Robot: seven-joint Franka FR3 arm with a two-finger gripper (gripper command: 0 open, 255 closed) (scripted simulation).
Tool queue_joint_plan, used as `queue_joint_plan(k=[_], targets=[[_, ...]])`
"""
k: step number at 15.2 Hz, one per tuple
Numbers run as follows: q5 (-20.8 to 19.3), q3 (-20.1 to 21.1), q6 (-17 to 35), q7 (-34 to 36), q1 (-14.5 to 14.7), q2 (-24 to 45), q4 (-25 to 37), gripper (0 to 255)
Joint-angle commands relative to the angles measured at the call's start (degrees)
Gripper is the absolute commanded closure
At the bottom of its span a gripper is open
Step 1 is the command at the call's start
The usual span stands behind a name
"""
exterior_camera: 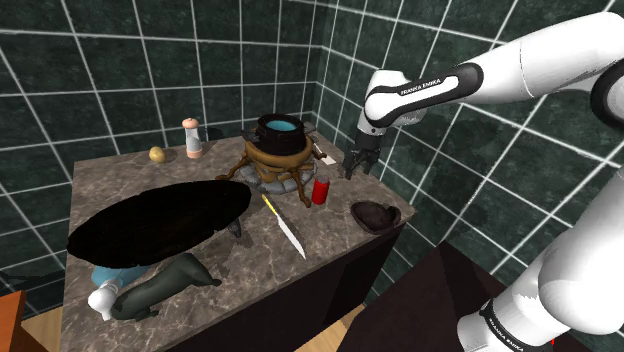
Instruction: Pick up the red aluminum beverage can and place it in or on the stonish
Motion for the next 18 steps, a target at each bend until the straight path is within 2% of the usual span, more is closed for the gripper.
queue_joint_plan(k=[1,7,13,14,18], targets=[[0.15,-0.08,1.21,-0.57,-0.18,4.16,3.13,0],[0.51,0.13,2.77,-1.21,-0.46,17.61,15.60,0],[0.44,0.36,1.44,-1.30,-0.88,31.80,31.75,0],[0.41,0.38,1.15,-1.28,-0.92,33.16,33.46,0],[0.58,0.51,3.32,-1.39,-0.86,34.81,32.94,0]])
